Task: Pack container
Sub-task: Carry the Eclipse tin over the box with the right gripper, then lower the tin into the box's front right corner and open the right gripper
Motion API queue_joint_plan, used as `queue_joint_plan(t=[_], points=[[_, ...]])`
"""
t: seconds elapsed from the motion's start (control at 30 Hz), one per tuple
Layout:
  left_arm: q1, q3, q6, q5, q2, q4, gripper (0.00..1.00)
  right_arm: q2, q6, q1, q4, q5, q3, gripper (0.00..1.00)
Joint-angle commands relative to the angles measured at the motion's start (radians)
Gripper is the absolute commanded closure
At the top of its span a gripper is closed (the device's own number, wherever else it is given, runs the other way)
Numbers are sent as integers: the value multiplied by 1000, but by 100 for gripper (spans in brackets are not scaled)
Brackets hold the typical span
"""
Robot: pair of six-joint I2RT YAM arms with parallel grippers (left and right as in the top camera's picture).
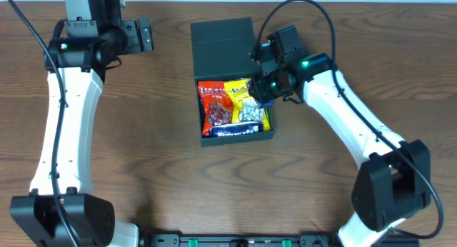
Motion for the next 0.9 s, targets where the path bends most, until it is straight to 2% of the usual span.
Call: queue_joint_plan(t=[0.0, 0.23, 0.27, 0.3, 0.33, 0.47, 0.6, 0.67, 0.77, 0.87], points=[[1, 1, -5, 4, -23, 2, 5, 5, 74, 18, 10, 60, -23, 99], [1, 1, -4, 4, -23, 2, 5, 13, 132, 19, 21, 124, -35, 98], [1, 1, -4, 4, -23, 2, 5, 15, 132, 19, 23, 124, -35, 79], [1, 0, -4, 4, -23, 2, 5, 16, 132, 19, 23, 124, -35, 67], [1, 1, -4, 4, -23, 2, 5, 16, 132, 19, 25, 124, -35, 66], [1, 1, -4, 4, -23, 2, 5, 16, 132, 20, 37, 121, -35, 72], [1, 1, -4, 4, -23, 2, 5, 16, 132, 20, 40, 120, -35, 47], [1, 1, -4, 4, -23, 3, 5, 16, 132, 20, 43, 121, -35, 25], [1, 1, -4, 4, -23, 4, 5, 16, 132, 20, 46, 121, -35, 14], [1, 1, -4, 4, -23, 4, 5, 16, 132, 20, 52, 121, -35, 14]])
